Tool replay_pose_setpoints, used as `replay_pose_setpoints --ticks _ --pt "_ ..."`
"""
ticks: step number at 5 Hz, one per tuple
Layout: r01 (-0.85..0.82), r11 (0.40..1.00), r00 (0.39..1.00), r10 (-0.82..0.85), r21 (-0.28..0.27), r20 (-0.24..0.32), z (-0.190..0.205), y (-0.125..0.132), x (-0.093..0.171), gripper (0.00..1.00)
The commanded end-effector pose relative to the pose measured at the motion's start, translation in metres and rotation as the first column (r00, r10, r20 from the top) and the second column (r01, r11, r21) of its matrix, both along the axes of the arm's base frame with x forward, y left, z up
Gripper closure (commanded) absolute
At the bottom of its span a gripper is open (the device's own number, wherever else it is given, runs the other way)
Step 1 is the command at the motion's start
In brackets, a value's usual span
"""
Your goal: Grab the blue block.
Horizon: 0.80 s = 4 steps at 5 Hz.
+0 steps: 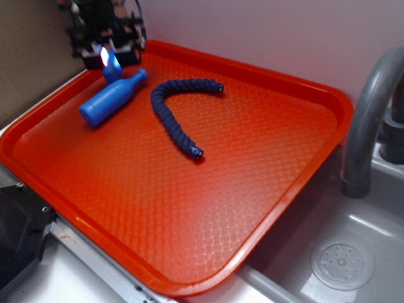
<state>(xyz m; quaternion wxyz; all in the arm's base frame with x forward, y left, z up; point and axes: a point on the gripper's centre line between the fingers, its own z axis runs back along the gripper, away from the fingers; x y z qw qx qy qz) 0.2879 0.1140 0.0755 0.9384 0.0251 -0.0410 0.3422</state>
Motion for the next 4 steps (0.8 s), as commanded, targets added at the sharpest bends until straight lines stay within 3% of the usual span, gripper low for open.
replay_pose_setpoints --ticks 1,3,4 --pt "0.220 0.974 0.967 -0.210 -0.058 0.145 0.118 -0.063 -0.017 1.00" --pt "0.427 0.894 0.897 -0.400 -0.136 0.186 0.170 -0.140 -0.076 1.00" --pt "0.464 0.859 0.884 -0.433 -0.214 0.178 0.168 -0.145 -0.086 1.00"
